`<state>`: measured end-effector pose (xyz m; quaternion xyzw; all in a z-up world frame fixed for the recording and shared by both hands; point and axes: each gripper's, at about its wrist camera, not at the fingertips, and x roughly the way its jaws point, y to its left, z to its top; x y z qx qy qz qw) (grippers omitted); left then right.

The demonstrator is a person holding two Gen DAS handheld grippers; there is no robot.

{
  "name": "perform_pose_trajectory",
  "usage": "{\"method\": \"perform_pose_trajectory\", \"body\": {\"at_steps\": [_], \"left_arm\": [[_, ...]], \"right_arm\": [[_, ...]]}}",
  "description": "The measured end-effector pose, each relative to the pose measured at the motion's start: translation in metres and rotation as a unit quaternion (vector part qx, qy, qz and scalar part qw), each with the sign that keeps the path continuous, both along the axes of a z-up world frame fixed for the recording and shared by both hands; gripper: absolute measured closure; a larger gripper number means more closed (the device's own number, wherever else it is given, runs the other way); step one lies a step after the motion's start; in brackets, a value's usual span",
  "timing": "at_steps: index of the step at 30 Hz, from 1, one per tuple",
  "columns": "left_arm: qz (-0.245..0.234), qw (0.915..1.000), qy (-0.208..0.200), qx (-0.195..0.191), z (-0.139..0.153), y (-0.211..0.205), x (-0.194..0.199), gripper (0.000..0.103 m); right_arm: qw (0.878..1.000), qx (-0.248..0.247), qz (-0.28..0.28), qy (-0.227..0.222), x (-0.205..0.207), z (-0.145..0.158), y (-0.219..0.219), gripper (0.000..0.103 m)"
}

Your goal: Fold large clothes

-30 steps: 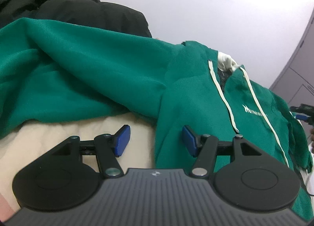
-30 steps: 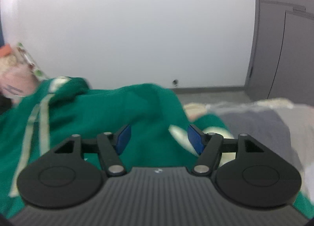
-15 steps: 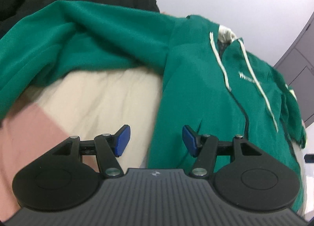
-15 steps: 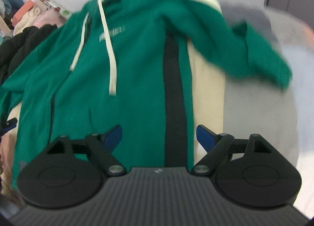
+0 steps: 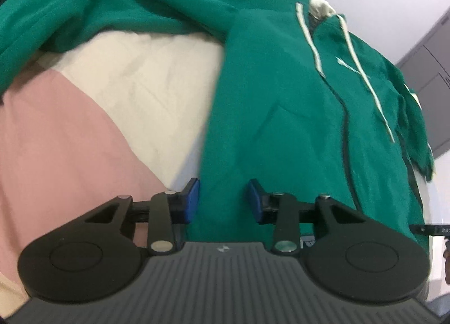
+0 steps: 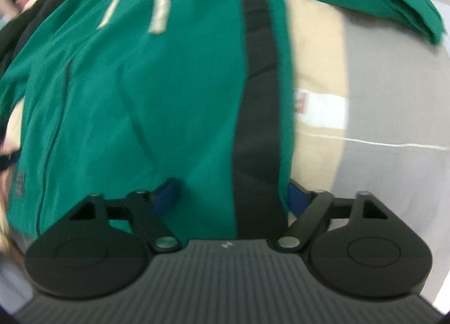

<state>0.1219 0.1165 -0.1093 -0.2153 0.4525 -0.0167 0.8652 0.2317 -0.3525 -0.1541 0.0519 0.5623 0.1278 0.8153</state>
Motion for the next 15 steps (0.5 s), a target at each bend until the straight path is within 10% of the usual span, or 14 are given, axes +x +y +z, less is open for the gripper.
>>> {"method": "perform_pose_trajectory", "body": {"at_steps": [5,15], "left_arm": [[0.010,0.9998,-0.014,0.014,0.013,-0.011,-0.023,0.085],[-0.023,0.9988,-0.022,0.036,0.066,-0.015,-0.070,0.090]], "right_arm": [[0.998,-0.024,0.054,-0.027,-0.006,0.013,0.021,0.083],[0.984,-0.062,0.116,-0.120,-0.045,0.097,0.035,0.093]]}}
